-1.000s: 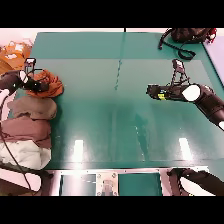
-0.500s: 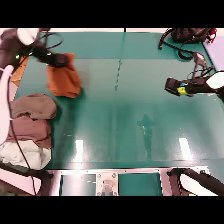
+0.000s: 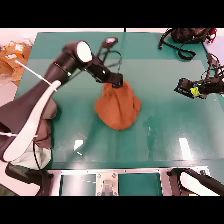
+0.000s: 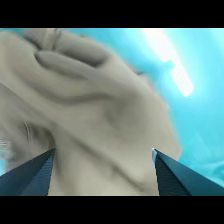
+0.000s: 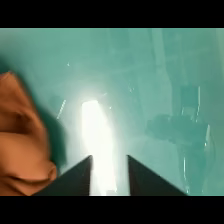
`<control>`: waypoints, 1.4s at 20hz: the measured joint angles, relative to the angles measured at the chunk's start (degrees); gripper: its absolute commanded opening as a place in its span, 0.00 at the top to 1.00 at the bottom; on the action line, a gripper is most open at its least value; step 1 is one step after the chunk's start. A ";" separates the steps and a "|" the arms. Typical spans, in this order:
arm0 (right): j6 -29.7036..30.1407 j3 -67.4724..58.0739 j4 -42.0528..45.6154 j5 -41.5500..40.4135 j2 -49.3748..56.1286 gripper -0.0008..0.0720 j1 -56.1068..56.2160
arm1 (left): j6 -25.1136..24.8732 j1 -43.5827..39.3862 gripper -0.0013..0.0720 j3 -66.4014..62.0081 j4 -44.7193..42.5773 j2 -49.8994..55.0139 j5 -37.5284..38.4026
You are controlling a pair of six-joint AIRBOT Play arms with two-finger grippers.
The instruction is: Fold the shirts.
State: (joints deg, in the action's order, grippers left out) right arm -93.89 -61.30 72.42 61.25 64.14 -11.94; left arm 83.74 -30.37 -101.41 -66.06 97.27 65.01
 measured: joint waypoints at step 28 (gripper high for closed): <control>27.63 -5.20 -36.98 6.73 31.52 0.97 5.68 | -3.72 15.17 0.94 27.71 17.20 -3.93 0.24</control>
State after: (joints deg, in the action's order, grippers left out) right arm -66.26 -66.50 35.44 67.99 95.66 -6.26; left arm 80.03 -15.20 -73.69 -48.86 93.34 65.25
